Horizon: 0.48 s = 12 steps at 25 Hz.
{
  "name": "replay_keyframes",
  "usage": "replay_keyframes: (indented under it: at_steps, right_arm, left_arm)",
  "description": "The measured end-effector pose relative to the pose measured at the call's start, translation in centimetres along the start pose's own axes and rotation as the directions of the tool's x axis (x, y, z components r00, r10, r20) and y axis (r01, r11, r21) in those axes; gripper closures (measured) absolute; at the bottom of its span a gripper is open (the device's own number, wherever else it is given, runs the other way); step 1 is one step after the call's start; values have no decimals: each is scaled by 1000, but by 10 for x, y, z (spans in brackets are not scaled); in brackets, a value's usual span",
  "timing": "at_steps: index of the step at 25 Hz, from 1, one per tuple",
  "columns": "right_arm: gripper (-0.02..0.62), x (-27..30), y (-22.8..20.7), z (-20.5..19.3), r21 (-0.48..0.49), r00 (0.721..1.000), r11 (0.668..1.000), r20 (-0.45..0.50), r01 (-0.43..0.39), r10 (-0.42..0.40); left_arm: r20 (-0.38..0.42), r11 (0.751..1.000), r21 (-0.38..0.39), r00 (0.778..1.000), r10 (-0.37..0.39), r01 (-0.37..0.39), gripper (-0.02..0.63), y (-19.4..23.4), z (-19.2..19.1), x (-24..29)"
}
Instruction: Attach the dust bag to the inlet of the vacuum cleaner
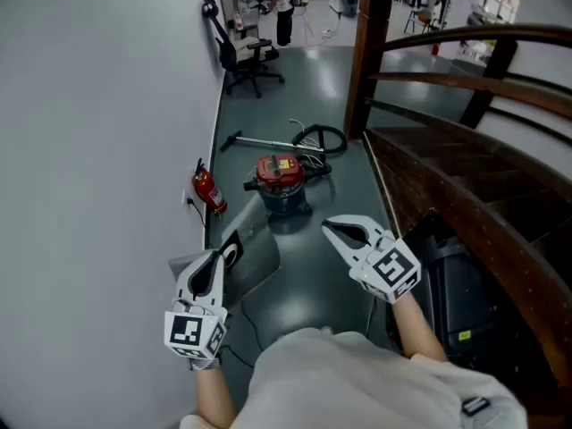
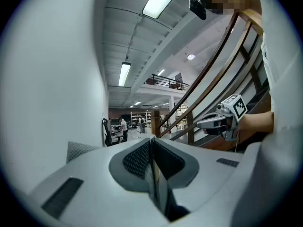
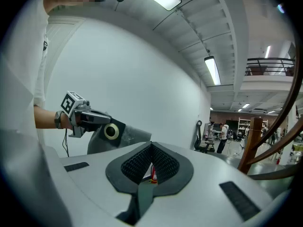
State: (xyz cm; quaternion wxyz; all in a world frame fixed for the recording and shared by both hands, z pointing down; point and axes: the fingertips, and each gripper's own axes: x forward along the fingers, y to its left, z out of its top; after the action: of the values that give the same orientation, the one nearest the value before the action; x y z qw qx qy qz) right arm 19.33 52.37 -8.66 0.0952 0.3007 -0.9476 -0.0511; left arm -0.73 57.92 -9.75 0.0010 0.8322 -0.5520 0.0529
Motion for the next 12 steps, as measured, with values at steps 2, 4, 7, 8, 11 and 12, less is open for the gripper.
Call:
replay_keyframes:
  at_steps: [2, 4, 7, 8, 11, 12]
  right_arm:
    - [568, 0, -1, -1, 0, 1000, 1000, -2, -2, 2]
    - [568, 0, -1, 1, 16, 1000, 1000, 14, -15, 14]
    - [568, -3, 3, 8, 69, 997, 996, 51, -57, 53]
    - [568, -4, 4, 9, 80, 997, 995, 53, -66, 62]
    - [568, -4, 4, 13, 91, 995, 993, 64, -80, 74]
    - [568, -5, 4, 13, 93, 995, 992, 65, -82, 76]
  left_arm:
    - [-6, 1000, -5, 1000, 4, -4, 580, -2, 2, 2]
    - [-7, 1000, -6, 1000, 3, -3, 580, -2, 2, 3]
    - [-11, 1000, -7, 1000, 3, -3, 580, -4, 0, 3]
    - [-13, 1000, -8, 1000, 3, -3, 580, -4, 0, 3]
    - [-14, 1000, -7, 1000, 4, -4, 580, -6, -1, 4]
    - [-17, 1000, -8, 1000, 6, -6, 580, -7, 0, 5]
